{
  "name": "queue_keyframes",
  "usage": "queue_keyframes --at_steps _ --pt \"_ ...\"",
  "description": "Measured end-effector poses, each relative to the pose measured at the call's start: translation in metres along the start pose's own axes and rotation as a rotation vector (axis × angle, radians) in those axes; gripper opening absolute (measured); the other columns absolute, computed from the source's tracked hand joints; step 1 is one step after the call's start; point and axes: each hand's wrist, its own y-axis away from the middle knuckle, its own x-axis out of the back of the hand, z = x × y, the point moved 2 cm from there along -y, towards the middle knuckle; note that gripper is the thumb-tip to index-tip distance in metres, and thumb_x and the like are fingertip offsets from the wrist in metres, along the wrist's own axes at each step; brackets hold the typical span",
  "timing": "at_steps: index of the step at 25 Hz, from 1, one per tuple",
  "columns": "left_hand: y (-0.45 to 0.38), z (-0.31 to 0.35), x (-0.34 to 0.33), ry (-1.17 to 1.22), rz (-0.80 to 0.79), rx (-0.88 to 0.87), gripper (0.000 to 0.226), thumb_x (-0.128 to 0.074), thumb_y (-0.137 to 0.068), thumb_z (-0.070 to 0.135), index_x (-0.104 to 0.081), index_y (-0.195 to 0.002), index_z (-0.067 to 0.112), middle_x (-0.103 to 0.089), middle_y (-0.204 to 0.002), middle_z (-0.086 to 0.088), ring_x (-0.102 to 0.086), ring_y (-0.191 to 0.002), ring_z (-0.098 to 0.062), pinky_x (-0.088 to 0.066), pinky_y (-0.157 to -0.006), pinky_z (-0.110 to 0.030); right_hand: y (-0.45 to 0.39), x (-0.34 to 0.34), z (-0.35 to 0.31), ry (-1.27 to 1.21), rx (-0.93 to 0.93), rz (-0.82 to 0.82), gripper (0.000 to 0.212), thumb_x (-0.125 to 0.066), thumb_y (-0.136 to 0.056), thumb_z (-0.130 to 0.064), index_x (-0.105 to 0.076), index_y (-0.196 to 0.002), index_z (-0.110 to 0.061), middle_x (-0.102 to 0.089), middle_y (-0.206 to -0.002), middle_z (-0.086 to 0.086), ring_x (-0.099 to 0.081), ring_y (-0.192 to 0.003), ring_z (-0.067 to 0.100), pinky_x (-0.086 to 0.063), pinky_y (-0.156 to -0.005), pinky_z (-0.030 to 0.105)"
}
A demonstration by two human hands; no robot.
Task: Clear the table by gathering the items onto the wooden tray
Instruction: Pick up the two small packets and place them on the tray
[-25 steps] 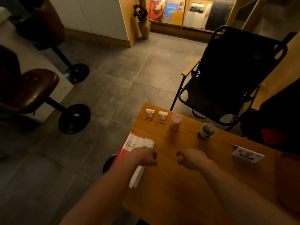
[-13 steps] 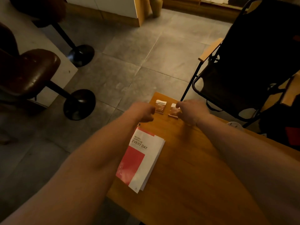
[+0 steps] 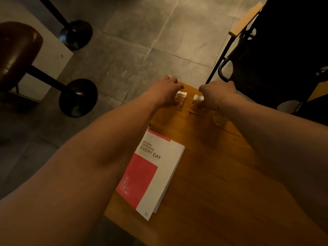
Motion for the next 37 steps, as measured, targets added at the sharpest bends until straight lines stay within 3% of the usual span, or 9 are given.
queue_keyframes --at_steps 3,14,20,25,31,37 --pt "-0.003 0.0 -0.008 0.061 0.009 -0.002 0.06 -0.066 -0.086 0.04 -0.045 -0.139 0.023 -0.042 -0.143 -0.009 -0.041 -0.129 -0.03 -0.042 -0.1 -0.045 0.0 -0.002 -0.004 -0.008 -0.009 -0.012 0.047 -0.064 -0.083 -0.054 -0.057 -0.118 -0.023 -0.063 -0.108 0.008 -0.056 -0.105 0.033 -0.038 -0.092 0.05" --pt "0.004 0.0 -0.013 0.158 0.087 0.065 0.053 -0.069 -0.083 0.041 -0.055 -0.129 0.019 -0.051 -0.129 -0.009 -0.045 -0.12 -0.027 -0.043 -0.099 -0.046 0.007 -0.002 -0.017 0.026 -0.035 0.091 0.041 -0.064 -0.09 -0.022 -0.051 -0.127 -0.015 -0.054 -0.115 0.012 -0.054 -0.103 0.034 -0.044 -0.084 0.047" --pt "0.009 0.001 -0.012 0.187 0.118 0.084 0.054 -0.072 -0.08 0.042 -0.056 -0.125 0.019 -0.05 -0.125 -0.008 -0.044 -0.117 -0.026 -0.044 -0.096 -0.043 0.007 -0.004 -0.018 0.081 -0.013 0.096 0.038 -0.068 -0.088 -0.028 -0.059 -0.122 -0.016 -0.054 -0.111 0.011 -0.053 -0.1 0.033 -0.045 -0.082 0.046" --pt "0.017 0.008 -0.009 0.195 0.16 0.104 0.042 -0.072 -0.082 0.036 -0.057 -0.116 0.016 -0.053 -0.121 -0.009 -0.048 -0.111 -0.027 -0.046 -0.091 -0.041 0.012 -0.008 -0.021 0.009 0.034 0.166 0.023 -0.058 -0.094 -0.025 -0.056 -0.116 -0.02 -0.047 -0.086 0.006 -0.057 -0.091 0.031 -0.044 -0.082 0.047" --pt "0.037 0.017 -0.009 0.443 0.151 0.261 0.022 -0.063 -0.089 0.016 -0.058 -0.11 0.018 -0.065 -0.106 -0.007 -0.061 -0.099 -0.026 -0.048 -0.092 -0.046 0.022 -0.006 -0.026 -0.153 0.081 0.223 0.016 -0.056 -0.094 -0.022 -0.057 -0.11 -0.022 -0.055 -0.088 0.006 -0.055 -0.083 0.027 -0.046 -0.075 0.043" --pt "0.061 0.021 -0.004 0.679 0.129 0.398 0.015 -0.066 -0.086 0.015 -0.064 -0.099 0.023 -0.068 -0.097 -0.001 -0.062 -0.095 -0.022 -0.049 -0.091 -0.049 0.05 0.006 -0.027 -0.271 0.077 0.307 0.012 -0.06 -0.092 -0.028 -0.062 -0.103 -0.022 -0.057 -0.085 0.001 -0.052 -0.076 0.02 -0.047 -0.065 0.035"
